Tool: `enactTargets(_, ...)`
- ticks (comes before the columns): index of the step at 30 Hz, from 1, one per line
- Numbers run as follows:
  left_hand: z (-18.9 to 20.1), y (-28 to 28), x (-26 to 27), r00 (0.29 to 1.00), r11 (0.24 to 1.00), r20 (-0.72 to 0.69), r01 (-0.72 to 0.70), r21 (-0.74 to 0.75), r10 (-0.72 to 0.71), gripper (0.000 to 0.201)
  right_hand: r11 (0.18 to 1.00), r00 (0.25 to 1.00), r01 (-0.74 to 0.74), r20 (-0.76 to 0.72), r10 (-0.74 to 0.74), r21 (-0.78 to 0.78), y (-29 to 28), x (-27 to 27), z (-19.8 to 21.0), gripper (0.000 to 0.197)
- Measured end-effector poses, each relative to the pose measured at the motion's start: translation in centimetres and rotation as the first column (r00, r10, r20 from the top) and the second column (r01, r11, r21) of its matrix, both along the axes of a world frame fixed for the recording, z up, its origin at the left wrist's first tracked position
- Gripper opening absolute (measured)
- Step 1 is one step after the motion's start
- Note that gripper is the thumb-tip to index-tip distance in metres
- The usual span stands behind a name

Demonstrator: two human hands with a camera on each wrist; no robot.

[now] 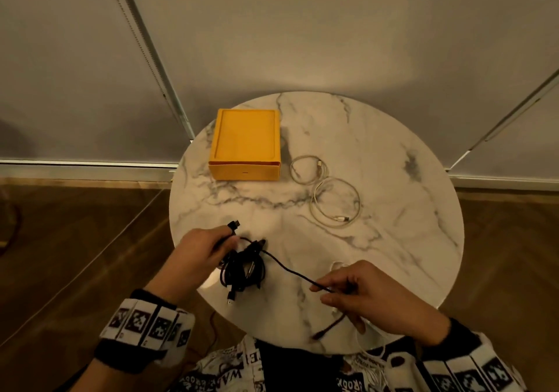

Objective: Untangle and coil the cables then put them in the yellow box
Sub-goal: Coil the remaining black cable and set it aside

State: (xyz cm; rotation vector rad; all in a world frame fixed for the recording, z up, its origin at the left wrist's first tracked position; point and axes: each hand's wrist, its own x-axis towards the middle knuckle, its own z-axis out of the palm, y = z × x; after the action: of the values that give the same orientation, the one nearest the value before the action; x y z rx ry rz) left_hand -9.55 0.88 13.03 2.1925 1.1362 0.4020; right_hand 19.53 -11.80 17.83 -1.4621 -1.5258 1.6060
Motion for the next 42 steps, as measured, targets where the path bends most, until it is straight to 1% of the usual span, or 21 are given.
enactTargets(4,0.4,-0.9,-0.7,0.998,0.995,-0.04,0.052,-0.081,-0.056,0.032,0.984,0.987,0.112,0.102,-0.126,0.136,-0.7,0.5,-1.1,0.017)
enactTargets(6,0.3,-2.5,0.1,0.977,0.963,-0.092,0.169,-0.212,-0.191,0.025,0.919,0.935,0.18,0.229,-0.27,0.35,-0.2,1.9,-1.2,0.018)
enactTargets(8,0.1,-4.7,0.9,0.948,0.907,-0.063,0.278,-0.316,-0.312,0.022,0.815,0.878,0.093,0.34,-0.338,0.571,0.2,3.2,-0.4,0.014)
enactTargets(10,0.2,-6.6,1.5,0.937,0.886,-0.011,0.326,-0.33,-0.349,0.024,0.75,0.867,0.031,0.356,-0.35,0.661,0.4,4.0,0.2,0.02)
enactTargets(12,0.1,-7.9,1.8,0.932,0.878,0.013,0.346,-0.33,-0.362,0.027,0.718,0.868,0.083,0.304,-0.393,0.691,0.3,4.4,0.1,0.022)
enactTargets(14,-0.3,-8.7,1.8,0.924,0.883,-0.003,0.365,-0.294,-0.382,0.031,0.738,0.882,0.201,0.209,-0.423,0.644,-0.1,4.5,0.0,0.022)
enactTargets(18,-0.9,-8.8,1.4,0.925,0.907,-0.098,0.333,-0.26,-0.368,0.03,0.863,0.907,0.393,0.023,-0.421,0.317,-1.0,4.6,0.3,0.027)
enactTargets(20,-0.7,-8.2,1.4,0.925,0.908,-0.125,0.313,-0.28,-0.358,0.027,0.898,0.92,0.365,0.056,-0.389,0.244,-0.8,5.2,-0.1,0.024)
enactTargets(23,-0.3,-7.1,1.3,0.958,0.901,-0.027,0.259,-0.349,-0.286,0.032,0.91,0.919,0.329,0.135,-0.37,0.253,0.2,6.3,-1.5,0.021)
enactTargets(24,0.0,-6.9,1.3,0.967,0.871,0.06,0.248,-0.424,-0.246,0.031,0.905,0.912,0.332,0.154,-0.38,0.265,0.5,6.6,-2.0,0.021)
enactTargets(25,0.5,-7.0,1.5,0.971,0.801,0.175,0.235,-0.551,-0.164,0.03,0.897,0.903,0.345,0.161,-0.397,0.276,0.8,6.8,-2.4,0.02)
enactTargets(27,1.8,-7.7,2.2,0.919,0.575,0.385,0.271,-0.772,0.083,0.031,0.868,0.882,0.392,0.141,-0.449,0.305,1.4,7.1,-3.4,0.021)
enactTargets(29,3.0,-8.2,3.0,0.837,0.424,0.507,0.39,-0.818,0.208,0.032,0.826,0.843,0.452,0.14,-0.519,0.338,2.1,6.6,-4.7,0.021)
enactTargets(31,4.3,-8.1,4.0,0.756,0.367,0.624,0.533,-0.762,0.198,0.03,0.798,0.814,0.485,0.148,-0.561,0.359,2.8,5.2,-5.9,0.02)
enactTargets(33,6.1,-7.5,5.1,0.664,0.411,0.727,0.622,-0.667,0.174,0.031,0.83,0.835,0.45,0.175,-0.522,0.328,2.9,2.6,-7.2,0.017)
enactTargets(35,7.6,-6.2,6.3,0.59,0.525,0.786,0.617,-0.586,0.184,0.035,0.91,0.903,0.293,0.227,-0.364,0.293,2.1,-1.1,-8.5,0.017)
enactTargets(36,8.1,-5.4,7.0,0.583,0.601,0.788,0.564,-0.567,0.197,0.037,0.94,0.931,0.172,0.264,-0.252,0.294,1.5,-3.2,-8.8,0.018)
enactTargets(38,8.1,-3.7,8.3,0.634,0.748,0.736,0.366,-0.554,0.236,0.035,0.964,0.946,-0.075,0.325,-0.012,0.255,0.4,-6.9,-8.5,0.023)
enactTargets(39,7.8,-2.8,8.9,0.677,0.804,0.691,0.248,-0.54,0.255,0.034,0.956,0.916,-0.198,0.388,0.102,0.215,0.2,-8.2,-7.8,0.026)
enactTargets(40,6.9,-2.0,9.1,0.715,0.845,0.642,0.136,-0.517,0.278,0.032,0.933,0.867,-0.299,0.465,0.177,0.202,0.2,-8.9,-7.3,0.029)
enactTargets(42,4.6,-0.7,9.1,0.751,0.879,0.563,-0.047,-0.474,0.344,0.03,0.88,0.83,-0.384,0.521,0.198,0.278,0.4,-8.9,-5.8,0.034)
